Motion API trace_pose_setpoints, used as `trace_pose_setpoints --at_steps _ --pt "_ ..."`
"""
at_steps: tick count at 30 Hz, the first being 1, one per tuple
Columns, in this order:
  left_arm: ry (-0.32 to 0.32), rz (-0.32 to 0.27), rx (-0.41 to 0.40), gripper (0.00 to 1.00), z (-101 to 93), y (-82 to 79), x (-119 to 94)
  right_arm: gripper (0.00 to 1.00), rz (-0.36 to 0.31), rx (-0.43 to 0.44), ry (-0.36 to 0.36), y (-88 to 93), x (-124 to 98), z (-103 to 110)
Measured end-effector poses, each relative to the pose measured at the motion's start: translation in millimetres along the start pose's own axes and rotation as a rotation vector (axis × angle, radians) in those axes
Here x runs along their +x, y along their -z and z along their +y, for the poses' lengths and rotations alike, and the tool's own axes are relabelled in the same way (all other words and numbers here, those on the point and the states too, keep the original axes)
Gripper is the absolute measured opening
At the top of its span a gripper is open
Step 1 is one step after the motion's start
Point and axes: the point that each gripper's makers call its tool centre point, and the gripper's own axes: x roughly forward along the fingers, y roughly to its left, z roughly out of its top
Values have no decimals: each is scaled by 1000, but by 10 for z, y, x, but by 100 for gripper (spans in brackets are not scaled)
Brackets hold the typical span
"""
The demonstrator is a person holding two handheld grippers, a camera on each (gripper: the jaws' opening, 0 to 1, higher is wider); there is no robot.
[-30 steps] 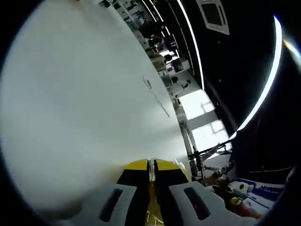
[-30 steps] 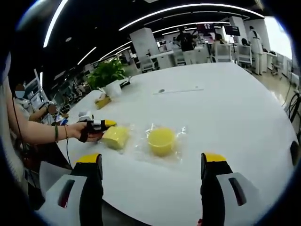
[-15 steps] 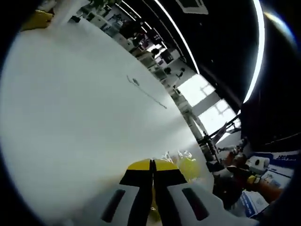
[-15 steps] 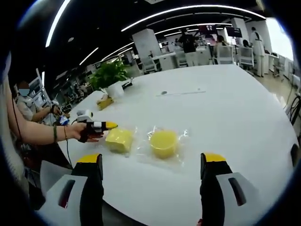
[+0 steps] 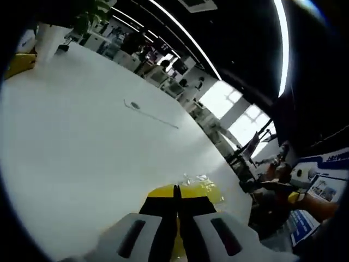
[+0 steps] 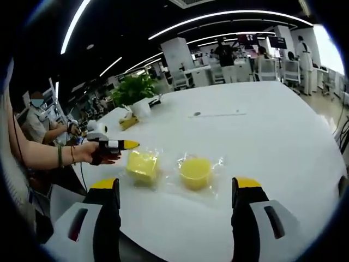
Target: Compare the silicone blocks by pressing each to a similar depth, holding the contact briefly, and releasing to observe deformation and rebound differences across the visible hardness samples.
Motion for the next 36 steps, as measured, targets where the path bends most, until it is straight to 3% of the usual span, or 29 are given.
trace_pose_setpoints --at_steps 8,13,16,22,36 --pt "38 -12 27 0 -396 1 -100 78 -32 -25 -28 -71 -62 70" --pt "43 -7 40 0 -523 -11 -133 78 -37 -27 -49 -73 -73 104" --pt "76 22 27 0 -662 2 -147 77 -50 -34 -66 -103 -68 132" --pt "61 63 105 0 -778 17 -179 77 -39 -56 -93 -111 -27 139" --pt "99 50 219 0 -1280 -250 -312 77 -65 -121 -199 -376 75 289"
